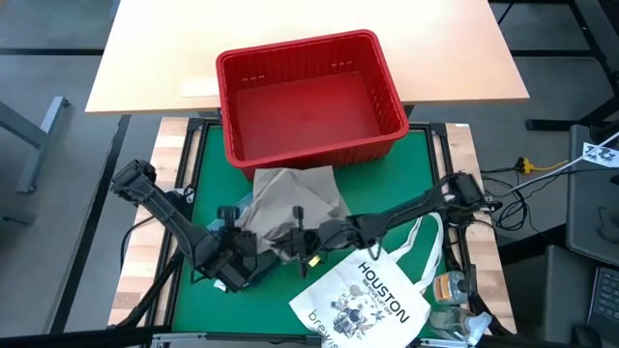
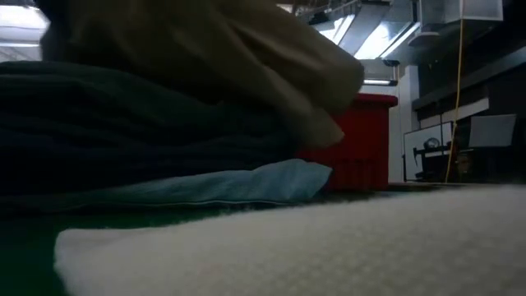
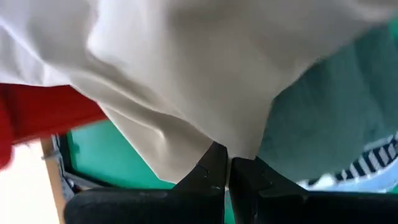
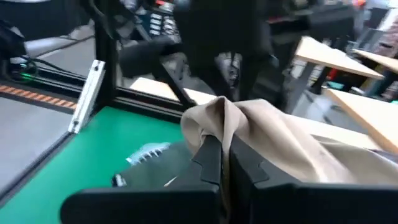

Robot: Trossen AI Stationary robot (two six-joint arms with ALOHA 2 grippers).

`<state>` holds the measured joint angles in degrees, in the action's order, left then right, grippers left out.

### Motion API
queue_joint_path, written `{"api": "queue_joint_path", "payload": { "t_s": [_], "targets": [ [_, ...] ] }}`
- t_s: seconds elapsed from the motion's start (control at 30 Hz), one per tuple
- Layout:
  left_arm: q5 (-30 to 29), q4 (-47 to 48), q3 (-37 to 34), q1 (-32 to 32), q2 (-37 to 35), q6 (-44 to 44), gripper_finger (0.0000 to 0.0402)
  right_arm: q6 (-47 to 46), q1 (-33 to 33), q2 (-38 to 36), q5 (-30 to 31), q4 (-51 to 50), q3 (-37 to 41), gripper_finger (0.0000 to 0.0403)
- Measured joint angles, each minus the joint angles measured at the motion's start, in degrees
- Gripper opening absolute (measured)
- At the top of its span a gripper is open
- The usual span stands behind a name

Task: Fold Laundry from Bin
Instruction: Stack the light brown shorts on top of the dark green shirt

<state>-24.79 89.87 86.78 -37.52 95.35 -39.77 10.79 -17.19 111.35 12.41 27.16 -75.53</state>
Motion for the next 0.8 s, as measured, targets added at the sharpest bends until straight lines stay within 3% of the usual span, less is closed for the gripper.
{"api": "queue_joint_path", "payload": {
  "t_s": [0.33, 0.6, 0.8],
  "targets": [
    [4.90, 0.00, -7.74, -4.18, 0.02, -0.67, 0.0000, 0.00, 0.00, 8.18, -7.35, -0.71, -8.70, 0.0005],
    [3.63, 0.10, -10.70, -5.07, 0.02, -0.39, 0.0003, 0.04, -0.02, 8.24, -3.71, -2.77, -8.94, 0.0005],
    [2.29, 0.22, -10.77, -3.23, 0.02, -2.61, 0.0047, 0.04, -0.02, 8.22, -3.02, -3.47, -8.94, 0.0005]
  ]
}}
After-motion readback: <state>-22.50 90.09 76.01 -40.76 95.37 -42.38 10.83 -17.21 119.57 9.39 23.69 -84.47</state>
